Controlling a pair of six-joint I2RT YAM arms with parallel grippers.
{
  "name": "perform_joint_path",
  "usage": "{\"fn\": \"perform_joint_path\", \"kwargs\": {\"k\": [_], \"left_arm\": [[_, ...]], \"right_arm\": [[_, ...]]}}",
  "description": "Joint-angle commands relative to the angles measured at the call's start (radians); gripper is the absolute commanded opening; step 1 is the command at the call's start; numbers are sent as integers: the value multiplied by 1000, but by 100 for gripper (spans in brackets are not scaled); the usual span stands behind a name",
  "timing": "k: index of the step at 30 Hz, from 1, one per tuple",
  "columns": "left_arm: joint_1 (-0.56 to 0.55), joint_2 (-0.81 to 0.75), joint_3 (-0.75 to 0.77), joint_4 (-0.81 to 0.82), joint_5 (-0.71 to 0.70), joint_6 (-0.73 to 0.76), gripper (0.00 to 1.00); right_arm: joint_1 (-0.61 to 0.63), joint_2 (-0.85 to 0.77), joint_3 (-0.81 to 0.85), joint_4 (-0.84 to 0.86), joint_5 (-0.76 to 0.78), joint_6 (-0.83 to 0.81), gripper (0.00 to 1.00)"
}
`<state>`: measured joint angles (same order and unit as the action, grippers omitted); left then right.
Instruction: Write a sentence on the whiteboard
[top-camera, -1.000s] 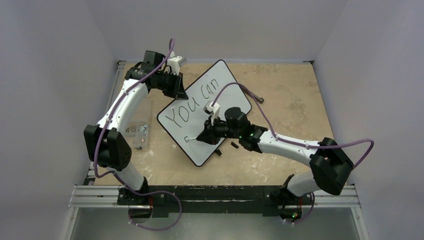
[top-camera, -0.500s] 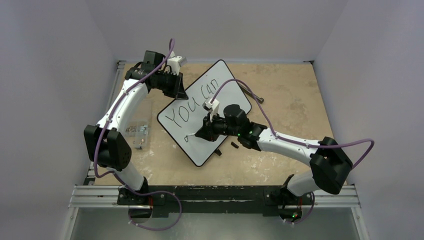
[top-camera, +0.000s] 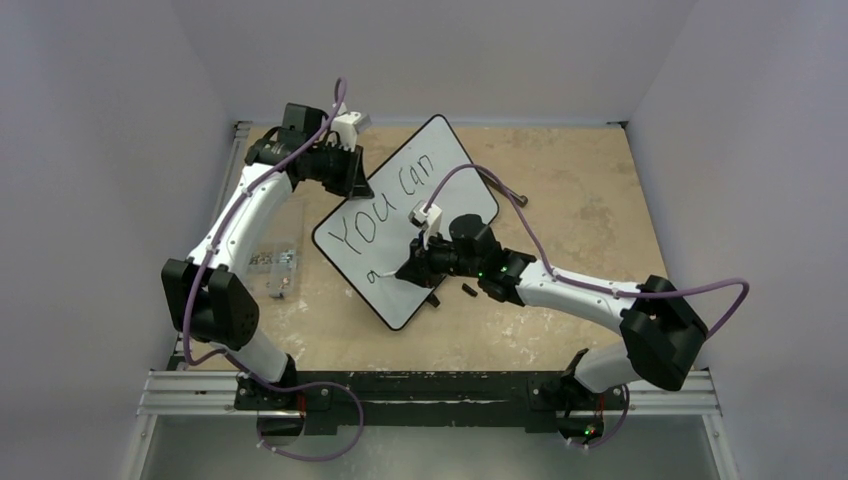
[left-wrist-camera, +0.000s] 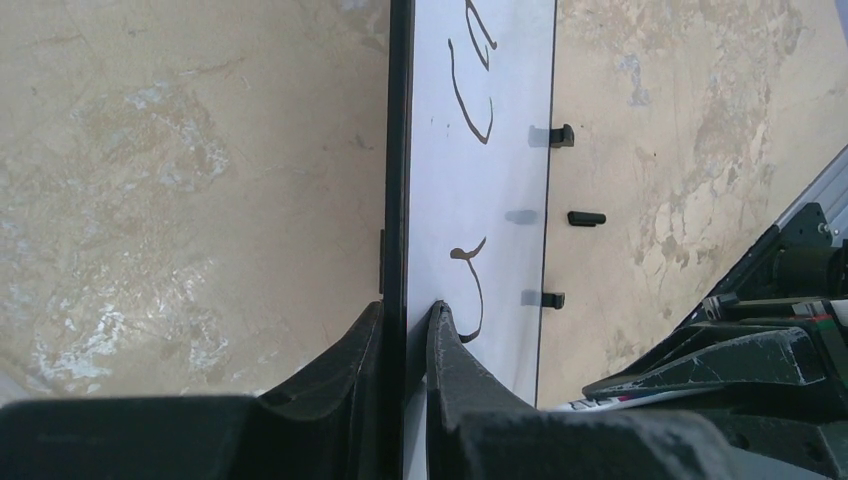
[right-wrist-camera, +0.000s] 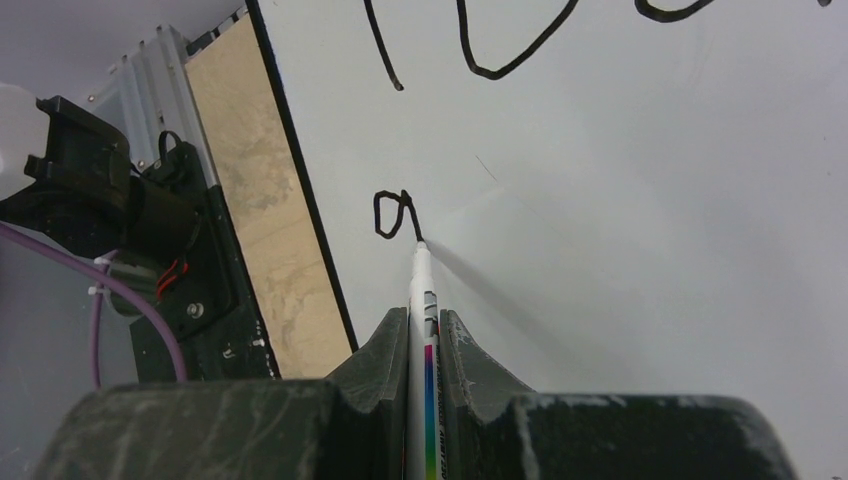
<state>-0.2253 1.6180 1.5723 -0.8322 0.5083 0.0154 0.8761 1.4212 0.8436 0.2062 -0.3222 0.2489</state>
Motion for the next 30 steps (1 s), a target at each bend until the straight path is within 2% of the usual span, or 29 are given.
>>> {"fn": "perform_joint_path", "kwargs": {"k": [1,13,30], "left_arm": [[17,-37,-17,70,-251,90,0],[3,-45,-31,79,-260,106,0],[-5,-50,-34,83,-274,114,0]], "right_arm": [[-3,-33,-15,-15,59,-19,0],[-5,-120,19,-16,41,10,0],[-42,-35,80,-5,63,7,0]]}}
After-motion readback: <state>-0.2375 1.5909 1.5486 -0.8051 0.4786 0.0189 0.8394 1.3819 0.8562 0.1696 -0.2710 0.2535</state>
